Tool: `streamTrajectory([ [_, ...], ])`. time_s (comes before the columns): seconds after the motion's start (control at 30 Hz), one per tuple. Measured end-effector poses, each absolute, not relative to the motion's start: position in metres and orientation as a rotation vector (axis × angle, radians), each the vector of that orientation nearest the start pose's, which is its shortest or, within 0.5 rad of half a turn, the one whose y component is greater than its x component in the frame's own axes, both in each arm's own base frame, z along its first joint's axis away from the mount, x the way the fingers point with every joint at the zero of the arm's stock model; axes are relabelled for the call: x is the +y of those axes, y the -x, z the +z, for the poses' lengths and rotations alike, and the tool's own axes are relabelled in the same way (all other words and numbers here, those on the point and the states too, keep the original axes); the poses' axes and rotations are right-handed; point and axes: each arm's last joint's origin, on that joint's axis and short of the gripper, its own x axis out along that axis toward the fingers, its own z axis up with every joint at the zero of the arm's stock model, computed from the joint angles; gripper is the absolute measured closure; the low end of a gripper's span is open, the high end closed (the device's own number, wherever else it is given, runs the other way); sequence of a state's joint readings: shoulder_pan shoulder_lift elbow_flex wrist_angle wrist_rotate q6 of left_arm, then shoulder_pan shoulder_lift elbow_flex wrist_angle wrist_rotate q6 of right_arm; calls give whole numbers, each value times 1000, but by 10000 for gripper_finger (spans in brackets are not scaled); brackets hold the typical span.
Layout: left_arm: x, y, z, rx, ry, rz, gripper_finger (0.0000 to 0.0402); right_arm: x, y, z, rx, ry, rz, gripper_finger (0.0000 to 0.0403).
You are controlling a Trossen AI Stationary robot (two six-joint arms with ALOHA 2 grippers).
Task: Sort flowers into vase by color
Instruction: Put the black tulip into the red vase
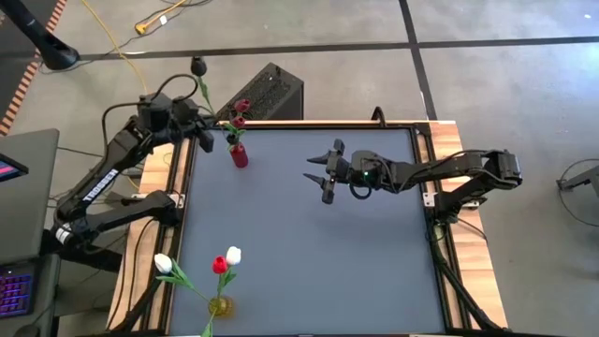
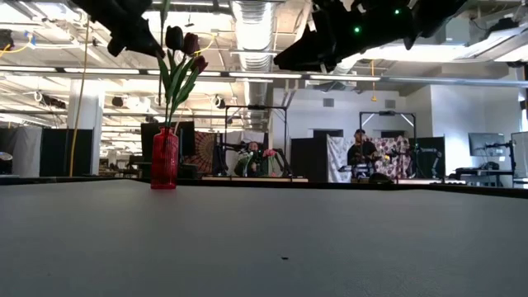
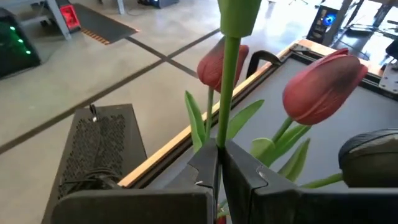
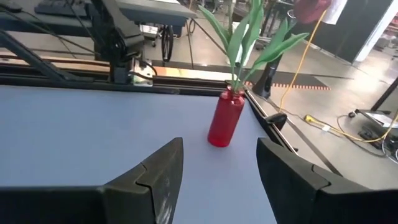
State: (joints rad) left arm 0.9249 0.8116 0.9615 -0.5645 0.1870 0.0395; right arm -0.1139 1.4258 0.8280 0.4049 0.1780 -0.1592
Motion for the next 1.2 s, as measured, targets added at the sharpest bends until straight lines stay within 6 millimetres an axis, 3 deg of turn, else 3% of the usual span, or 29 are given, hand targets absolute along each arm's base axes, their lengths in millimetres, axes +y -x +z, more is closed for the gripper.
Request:
streamTrajectory([
  [0.17,127,-103,351,340,179,714,401,-41,-310,258,217,166,-276,175],
  [0.37,124,-101,324,281,188,715,401,-41,-310,257,223,166,-275,175],
  [0.93,128,-103,283,280,213,749,401,-40,-310,257,223,163,-275,175],
  [1.2,129,-103,279,290,204,750,401,-40,-310,257,223,163,-275,175],
])
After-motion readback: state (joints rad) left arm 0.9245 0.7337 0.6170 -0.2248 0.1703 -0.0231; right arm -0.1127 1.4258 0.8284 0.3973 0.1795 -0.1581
